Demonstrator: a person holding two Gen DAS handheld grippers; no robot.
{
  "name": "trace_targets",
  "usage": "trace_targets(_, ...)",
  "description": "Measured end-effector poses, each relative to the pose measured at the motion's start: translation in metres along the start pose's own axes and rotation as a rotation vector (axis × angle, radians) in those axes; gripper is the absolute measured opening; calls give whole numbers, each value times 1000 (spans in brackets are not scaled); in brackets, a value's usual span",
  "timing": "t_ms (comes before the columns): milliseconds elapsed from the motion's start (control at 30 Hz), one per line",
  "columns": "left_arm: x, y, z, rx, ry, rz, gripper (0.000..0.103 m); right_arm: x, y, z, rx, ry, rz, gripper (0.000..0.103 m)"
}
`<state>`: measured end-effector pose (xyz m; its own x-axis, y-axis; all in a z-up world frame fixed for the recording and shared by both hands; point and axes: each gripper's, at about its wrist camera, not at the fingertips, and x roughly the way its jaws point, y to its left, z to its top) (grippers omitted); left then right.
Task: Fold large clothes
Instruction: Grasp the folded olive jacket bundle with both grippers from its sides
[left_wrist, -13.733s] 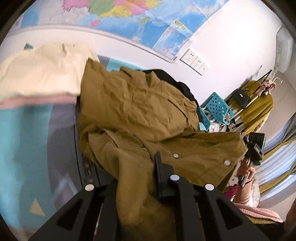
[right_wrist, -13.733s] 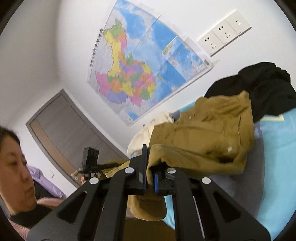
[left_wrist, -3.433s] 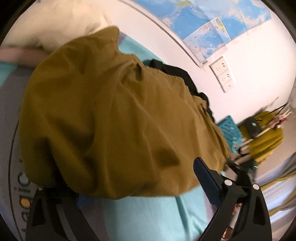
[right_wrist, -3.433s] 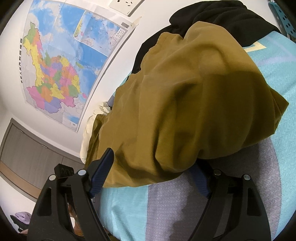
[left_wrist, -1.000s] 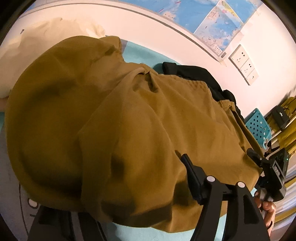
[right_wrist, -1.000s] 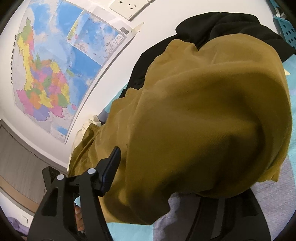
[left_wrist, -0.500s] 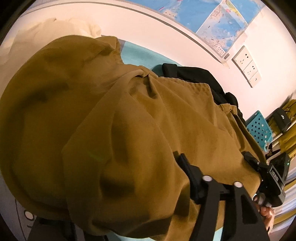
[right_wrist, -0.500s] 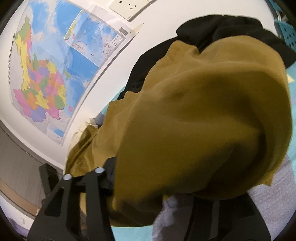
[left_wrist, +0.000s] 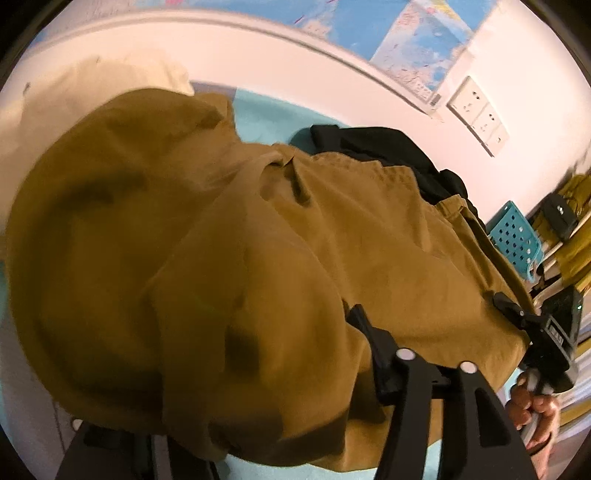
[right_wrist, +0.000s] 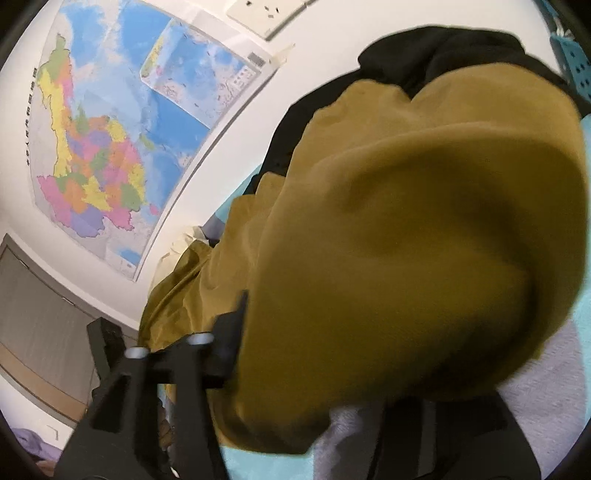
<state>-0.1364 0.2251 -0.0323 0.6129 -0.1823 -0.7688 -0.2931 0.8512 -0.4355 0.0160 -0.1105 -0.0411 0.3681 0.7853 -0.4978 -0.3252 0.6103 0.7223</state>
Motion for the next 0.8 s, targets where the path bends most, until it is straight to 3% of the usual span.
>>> trace_targets(67, 6, 2, 1, -7, 19, -4, 72, 8, 2, 0, -6, 3, -8, 67)
trace_targets(167, 12, 0, 2, 12, 15, 0, 74, 16, 4, 1, -25, 1, -27, 67)
trace_targets(233, 14, -1, 3, 11, 11, 4, 74, 18, 1, 2, -26, -6, -54, 50)
trace_targets(333, 17, -2, 5, 10, 7, 14, 73, 16, -7, 2, -10, -4, -42, 39)
trace_targets(633, 19, -2, 9, -3, 7, 17, 71, 18, -9, 3, 22, -12, -15, 42)
trace_targets(800, 16, 0, 12, -14, 12, 5, 57, 13, 0, 7, -22, -4, -21, 28)
